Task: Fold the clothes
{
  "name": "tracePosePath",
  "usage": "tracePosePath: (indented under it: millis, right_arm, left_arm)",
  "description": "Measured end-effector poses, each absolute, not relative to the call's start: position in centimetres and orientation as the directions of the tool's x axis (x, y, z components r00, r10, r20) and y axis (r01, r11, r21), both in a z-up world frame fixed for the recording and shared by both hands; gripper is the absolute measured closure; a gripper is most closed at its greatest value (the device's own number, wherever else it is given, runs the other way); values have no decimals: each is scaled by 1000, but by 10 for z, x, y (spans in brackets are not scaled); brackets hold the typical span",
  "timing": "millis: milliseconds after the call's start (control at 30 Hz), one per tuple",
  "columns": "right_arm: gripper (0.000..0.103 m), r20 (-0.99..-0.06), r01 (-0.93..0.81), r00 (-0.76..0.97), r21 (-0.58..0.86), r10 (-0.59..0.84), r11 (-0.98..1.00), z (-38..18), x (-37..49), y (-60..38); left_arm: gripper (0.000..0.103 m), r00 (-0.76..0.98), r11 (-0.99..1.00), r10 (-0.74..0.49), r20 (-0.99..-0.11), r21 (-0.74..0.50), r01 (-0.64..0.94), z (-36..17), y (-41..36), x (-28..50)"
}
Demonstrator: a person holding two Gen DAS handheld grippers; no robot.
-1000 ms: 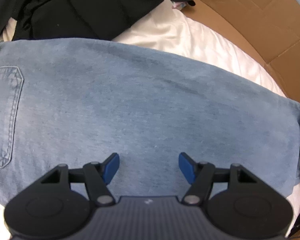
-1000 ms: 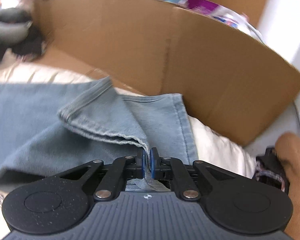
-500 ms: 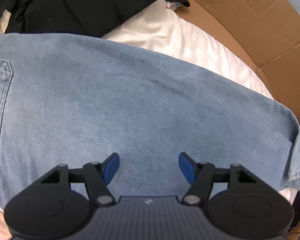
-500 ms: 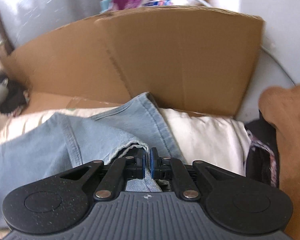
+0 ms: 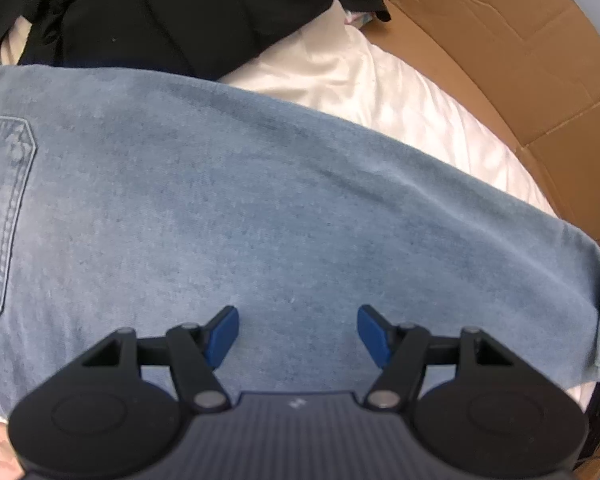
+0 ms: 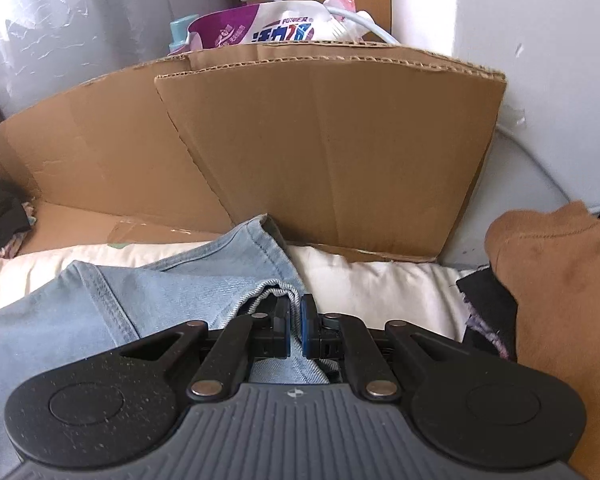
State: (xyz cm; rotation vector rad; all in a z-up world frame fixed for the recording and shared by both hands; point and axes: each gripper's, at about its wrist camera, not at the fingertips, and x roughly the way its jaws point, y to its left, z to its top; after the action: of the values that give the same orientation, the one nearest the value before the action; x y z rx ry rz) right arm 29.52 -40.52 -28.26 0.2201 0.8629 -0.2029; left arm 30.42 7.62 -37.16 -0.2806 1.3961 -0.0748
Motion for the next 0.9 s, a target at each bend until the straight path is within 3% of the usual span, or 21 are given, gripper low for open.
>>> tracePosePath:
  millis: [233, 333, 367, 400, 467, 900]
  right_arm:
    - [100, -779, 255, 621, 93, -89, 963, -292, 292, -404]
    - [93, -781, 242, 619, 92, -81, 966, -298, 289, -403]
    - [86, -782, 238, 618, 91, -78, 967, -300, 288, -403]
    - [67, -783, 233, 617, 91, -76, 968, -302, 287, -403]
    - [55, -785, 225, 616, 90, -70, 970, -306, 286, -403]
    - [51, -795, 88, 606, 79, 10, 993, -315, 268, -369]
  left_arm:
    - [35, 161, 967, -213, -964, -232, -108, -379, 72, 304]
    - [35, 161, 967, -211, -964, -230, -108, -380, 71, 304]
    - [35, 161, 967, -210, -964, -229, -110, -380, 71, 305]
    - [35, 160, 967, -210, -964, -229, -112, -381, 70, 305]
    - [35, 161, 967, -211, -964, -230, -109, -381, 68, 306]
    - [35, 176, 968, -220, -959, -238, -84, -382, 59, 312]
